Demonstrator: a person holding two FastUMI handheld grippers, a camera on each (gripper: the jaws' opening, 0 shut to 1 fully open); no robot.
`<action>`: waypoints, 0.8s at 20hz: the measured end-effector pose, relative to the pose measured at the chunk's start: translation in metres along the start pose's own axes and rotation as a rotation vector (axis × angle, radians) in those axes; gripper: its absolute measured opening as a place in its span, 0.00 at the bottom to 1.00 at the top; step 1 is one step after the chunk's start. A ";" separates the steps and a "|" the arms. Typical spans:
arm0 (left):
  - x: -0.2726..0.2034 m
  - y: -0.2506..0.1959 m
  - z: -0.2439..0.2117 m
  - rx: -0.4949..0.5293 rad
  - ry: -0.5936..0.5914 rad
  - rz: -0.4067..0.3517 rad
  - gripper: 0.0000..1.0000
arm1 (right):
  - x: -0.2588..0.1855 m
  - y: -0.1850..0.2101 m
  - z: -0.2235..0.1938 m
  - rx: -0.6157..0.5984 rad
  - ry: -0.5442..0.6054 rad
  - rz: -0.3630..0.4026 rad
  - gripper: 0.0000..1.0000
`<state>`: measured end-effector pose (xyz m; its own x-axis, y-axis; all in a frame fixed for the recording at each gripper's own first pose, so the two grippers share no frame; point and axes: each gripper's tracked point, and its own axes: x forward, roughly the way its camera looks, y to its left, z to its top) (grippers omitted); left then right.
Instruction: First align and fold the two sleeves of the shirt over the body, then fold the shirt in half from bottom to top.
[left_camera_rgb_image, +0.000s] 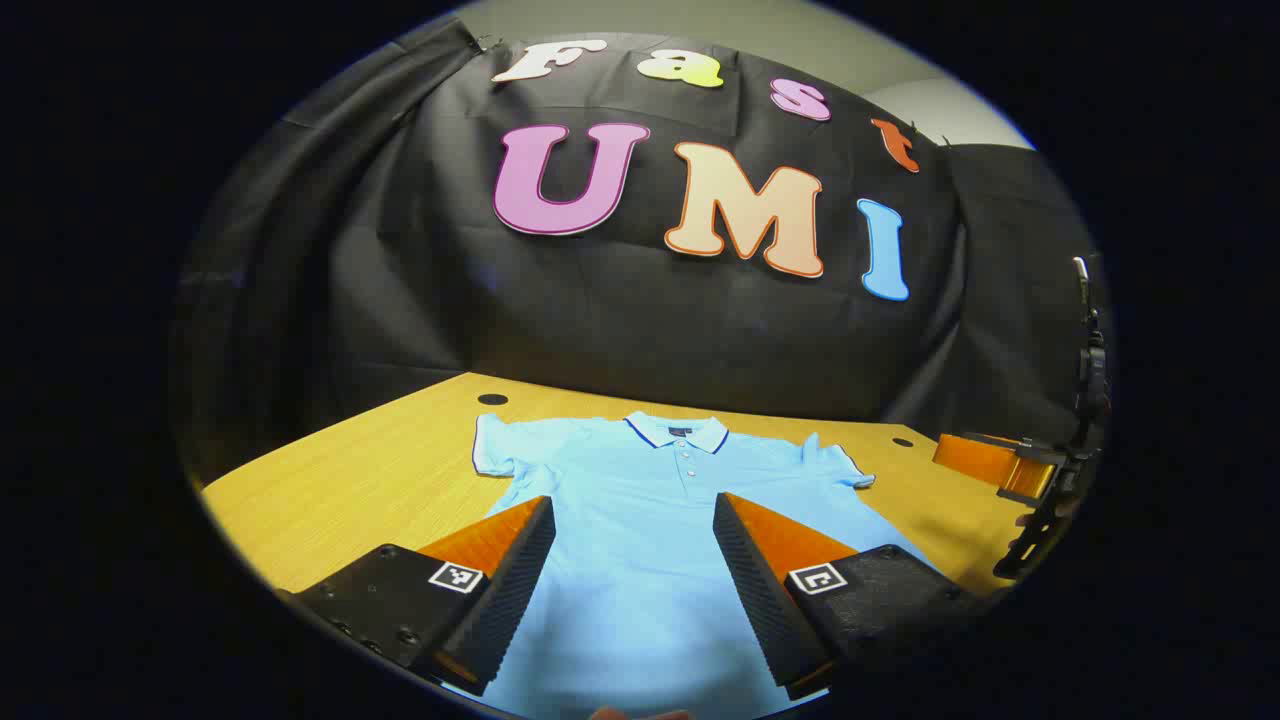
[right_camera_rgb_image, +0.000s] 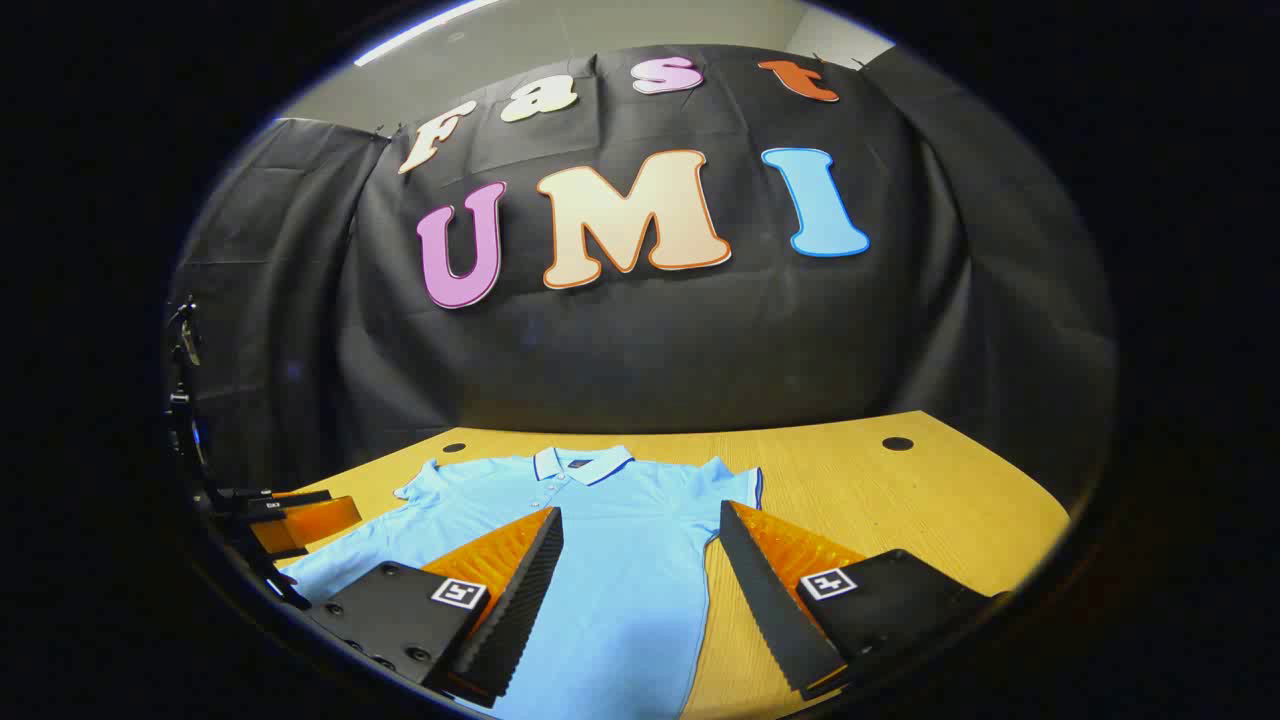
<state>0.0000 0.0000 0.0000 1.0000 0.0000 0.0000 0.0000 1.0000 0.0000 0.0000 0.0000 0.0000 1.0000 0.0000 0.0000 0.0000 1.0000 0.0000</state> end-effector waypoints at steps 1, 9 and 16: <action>0.001 0.000 -0.002 -0.002 0.002 -0.003 0.94 | 0.001 0.000 -0.002 -0.006 0.008 0.000 0.98; 0.004 0.003 -0.005 0.006 0.009 -0.007 0.95 | 0.013 -0.005 -0.009 -0.006 0.059 -0.012 0.98; 0.004 0.013 -0.012 0.000 0.022 0.003 0.95 | 0.029 0.006 -0.006 -0.051 0.086 -0.003 0.98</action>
<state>0.0039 0.0126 -0.0120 0.9998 0.0033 -0.0219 -0.0032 1.0000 0.0005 0.0289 0.0060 -0.0057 0.9963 -0.0054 -0.0853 0.0011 0.9987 -0.0514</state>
